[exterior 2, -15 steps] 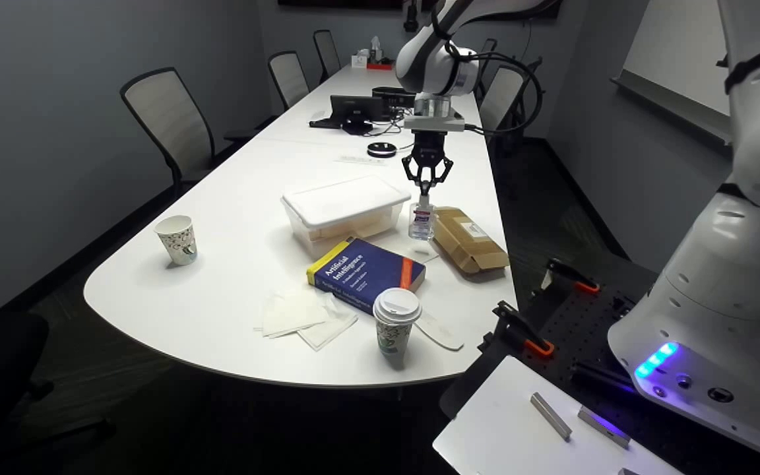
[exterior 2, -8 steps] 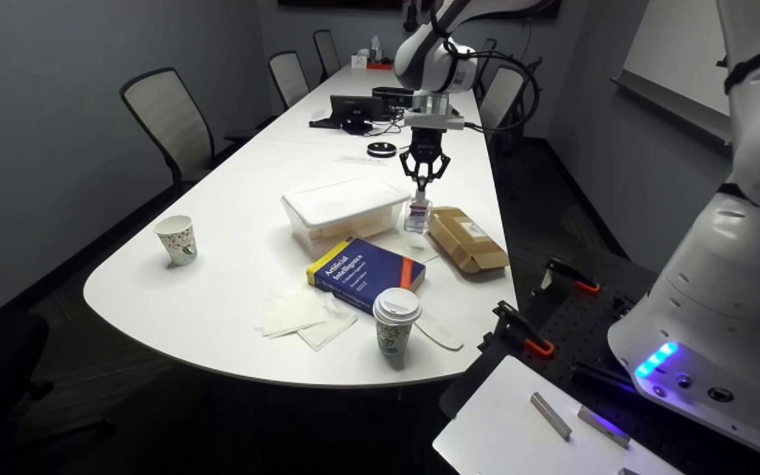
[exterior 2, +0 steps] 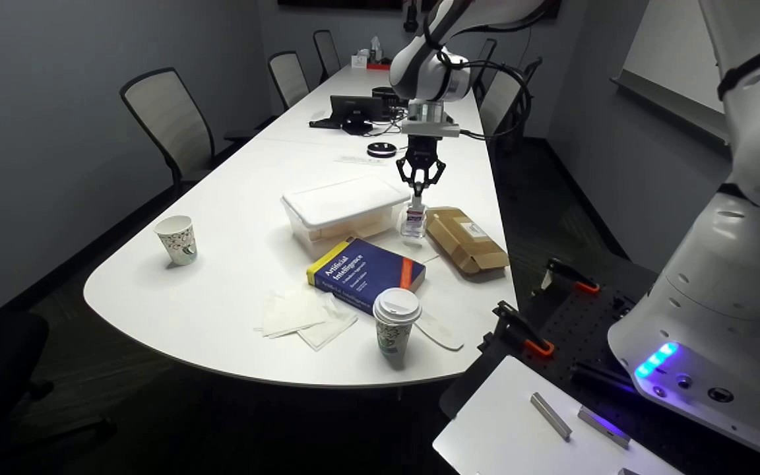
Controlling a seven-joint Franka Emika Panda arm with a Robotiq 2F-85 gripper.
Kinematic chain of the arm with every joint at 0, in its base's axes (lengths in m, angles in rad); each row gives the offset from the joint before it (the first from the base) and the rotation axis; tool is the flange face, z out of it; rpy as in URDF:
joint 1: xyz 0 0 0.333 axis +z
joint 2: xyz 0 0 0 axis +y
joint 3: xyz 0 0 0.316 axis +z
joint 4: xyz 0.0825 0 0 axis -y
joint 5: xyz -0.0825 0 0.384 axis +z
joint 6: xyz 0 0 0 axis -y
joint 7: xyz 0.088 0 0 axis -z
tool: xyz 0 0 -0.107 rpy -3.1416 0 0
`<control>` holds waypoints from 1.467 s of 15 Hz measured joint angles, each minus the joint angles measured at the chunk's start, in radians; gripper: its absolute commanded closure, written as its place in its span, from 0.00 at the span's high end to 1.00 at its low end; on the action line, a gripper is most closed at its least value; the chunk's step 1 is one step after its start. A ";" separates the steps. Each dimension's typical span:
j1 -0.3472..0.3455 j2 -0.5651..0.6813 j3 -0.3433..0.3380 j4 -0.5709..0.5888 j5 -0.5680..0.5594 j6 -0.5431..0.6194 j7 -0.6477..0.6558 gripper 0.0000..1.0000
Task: Move the bottle to the left and use the cloth to wipe the table
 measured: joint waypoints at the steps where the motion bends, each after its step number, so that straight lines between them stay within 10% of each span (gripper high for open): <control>1: 0.000 0.008 0.000 0.002 0.000 0.000 0.000 0.03; 9: 0.000 0.074 0.000 0.070 -0.001 0.000 -0.002 0.03; 10: 0.000 0.082 0.000 0.080 -0.001 0.000 -0.002 0.35; 19: -0.008 0.106 -0.001 0.121 -0.001 -0.027 -0.001 0.95; 22: -0.012 0.104 -0.001 0.132 -0.001 -0.047 -0.001 1.00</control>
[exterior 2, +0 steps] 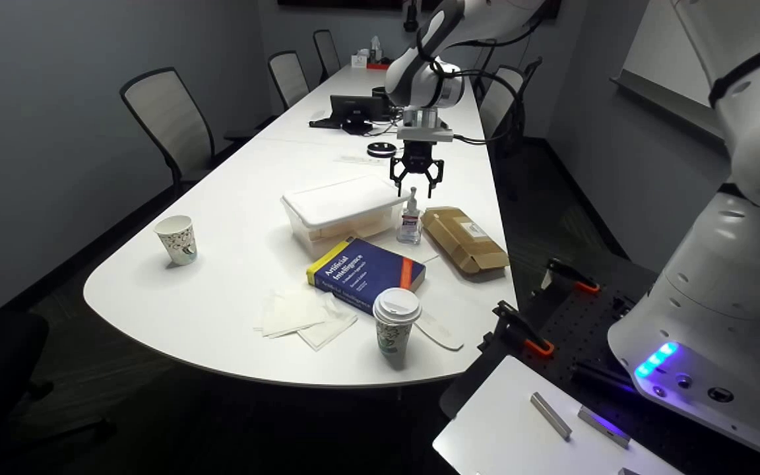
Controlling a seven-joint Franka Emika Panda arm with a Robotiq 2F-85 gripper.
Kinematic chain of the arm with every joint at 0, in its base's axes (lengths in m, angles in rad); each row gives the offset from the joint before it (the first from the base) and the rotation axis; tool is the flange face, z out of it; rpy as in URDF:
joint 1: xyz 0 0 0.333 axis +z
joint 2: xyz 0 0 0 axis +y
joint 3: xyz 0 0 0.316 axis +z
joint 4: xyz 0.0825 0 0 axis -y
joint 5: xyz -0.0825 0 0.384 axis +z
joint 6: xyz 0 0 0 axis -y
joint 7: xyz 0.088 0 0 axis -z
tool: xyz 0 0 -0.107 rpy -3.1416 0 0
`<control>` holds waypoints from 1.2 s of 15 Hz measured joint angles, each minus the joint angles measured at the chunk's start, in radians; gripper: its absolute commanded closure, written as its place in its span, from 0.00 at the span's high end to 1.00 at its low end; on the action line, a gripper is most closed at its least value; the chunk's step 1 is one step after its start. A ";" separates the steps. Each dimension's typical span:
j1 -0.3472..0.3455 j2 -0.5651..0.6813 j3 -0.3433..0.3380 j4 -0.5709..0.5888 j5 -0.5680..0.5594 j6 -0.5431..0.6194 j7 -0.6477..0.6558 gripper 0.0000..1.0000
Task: Move the bottle to the left and use the cloth to wipe the table
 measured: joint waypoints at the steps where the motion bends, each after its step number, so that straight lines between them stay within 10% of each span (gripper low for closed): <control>1: 0.000 -0.003 0.000 0.004 0.000 -0.008 0.001 1.00; 13: 0.017 -0.091 0.000 0.022 -0.023 -0.082 0.007 0.05; 18: 0.017 -0.088 -0.006 0.022 -0.059 -0.078 0.008 0.00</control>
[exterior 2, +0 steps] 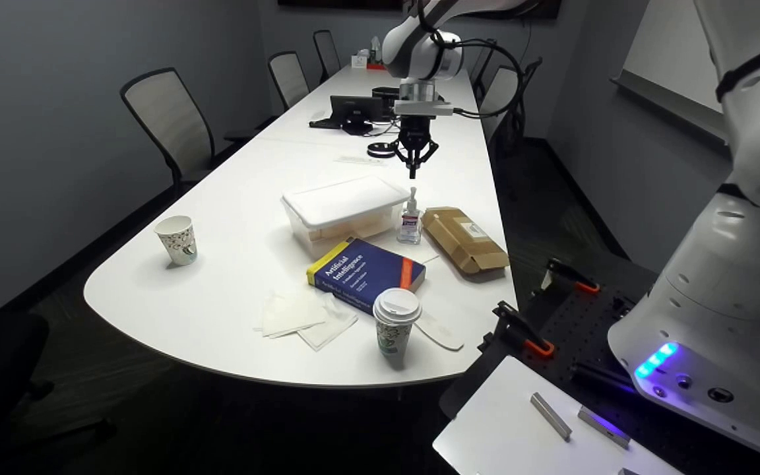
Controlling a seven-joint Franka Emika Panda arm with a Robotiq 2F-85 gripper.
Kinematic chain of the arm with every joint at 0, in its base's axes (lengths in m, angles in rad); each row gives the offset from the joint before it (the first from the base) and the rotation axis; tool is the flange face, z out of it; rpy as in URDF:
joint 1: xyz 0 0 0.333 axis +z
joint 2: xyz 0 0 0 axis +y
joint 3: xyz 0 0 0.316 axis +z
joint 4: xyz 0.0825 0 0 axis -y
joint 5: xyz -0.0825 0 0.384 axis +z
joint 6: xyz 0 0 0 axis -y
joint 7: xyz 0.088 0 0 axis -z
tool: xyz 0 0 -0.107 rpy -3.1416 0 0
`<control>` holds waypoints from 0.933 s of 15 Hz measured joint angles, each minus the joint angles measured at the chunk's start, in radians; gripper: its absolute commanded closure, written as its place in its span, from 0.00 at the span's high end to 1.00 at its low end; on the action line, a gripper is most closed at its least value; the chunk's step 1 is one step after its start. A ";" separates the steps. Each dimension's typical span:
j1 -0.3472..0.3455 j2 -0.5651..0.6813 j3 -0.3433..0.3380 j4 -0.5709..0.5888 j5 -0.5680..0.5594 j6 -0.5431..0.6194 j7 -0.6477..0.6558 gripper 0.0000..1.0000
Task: Move the bottle to the left and use the cloth to wipe the table
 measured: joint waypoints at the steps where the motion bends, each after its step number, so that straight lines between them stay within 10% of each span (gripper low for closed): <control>1: 0.000 0.002 -0.002 0.000 -0.004 0.001 0.000 0.00; 14: 0.000 0.055 -0.006 0.033 -0.025 0.003 0.000 0.00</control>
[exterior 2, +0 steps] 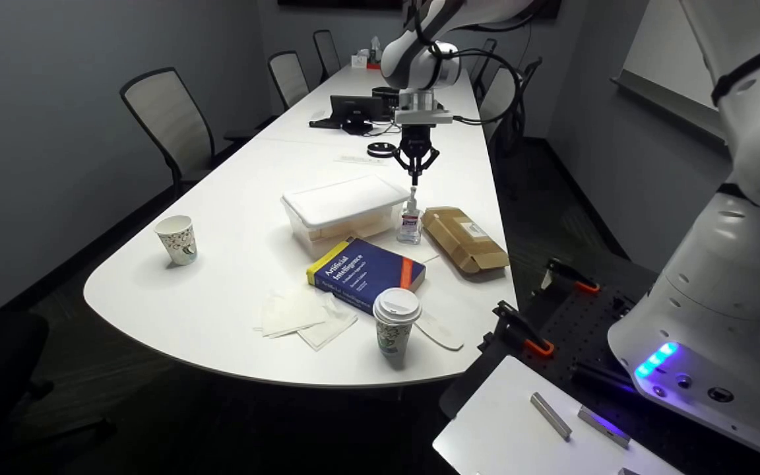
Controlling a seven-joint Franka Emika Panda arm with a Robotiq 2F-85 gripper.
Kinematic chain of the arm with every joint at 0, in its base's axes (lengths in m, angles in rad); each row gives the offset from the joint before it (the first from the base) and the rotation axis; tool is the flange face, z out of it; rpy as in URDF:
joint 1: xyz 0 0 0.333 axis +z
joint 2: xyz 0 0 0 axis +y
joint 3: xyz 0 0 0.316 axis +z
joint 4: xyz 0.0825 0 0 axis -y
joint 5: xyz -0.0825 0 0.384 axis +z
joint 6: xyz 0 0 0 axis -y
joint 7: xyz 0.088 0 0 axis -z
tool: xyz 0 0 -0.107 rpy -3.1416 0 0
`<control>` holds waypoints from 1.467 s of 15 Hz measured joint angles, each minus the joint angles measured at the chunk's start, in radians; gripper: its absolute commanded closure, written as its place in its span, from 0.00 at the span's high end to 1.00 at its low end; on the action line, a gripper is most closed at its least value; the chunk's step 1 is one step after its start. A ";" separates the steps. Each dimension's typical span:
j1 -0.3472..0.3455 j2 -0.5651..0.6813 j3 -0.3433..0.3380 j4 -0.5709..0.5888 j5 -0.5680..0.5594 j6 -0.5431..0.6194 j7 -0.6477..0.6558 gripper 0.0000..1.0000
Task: Move the bottle to the left and use the cloth to wipe the table
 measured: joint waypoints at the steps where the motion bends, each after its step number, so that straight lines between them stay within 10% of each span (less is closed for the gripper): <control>1: 0.000 0.005 0.000 0.006 -0.001 0.000 0.000 0.00; 22: 0.004 0.041 -0.004 0.038 -0.013 0.006 0.002 0.00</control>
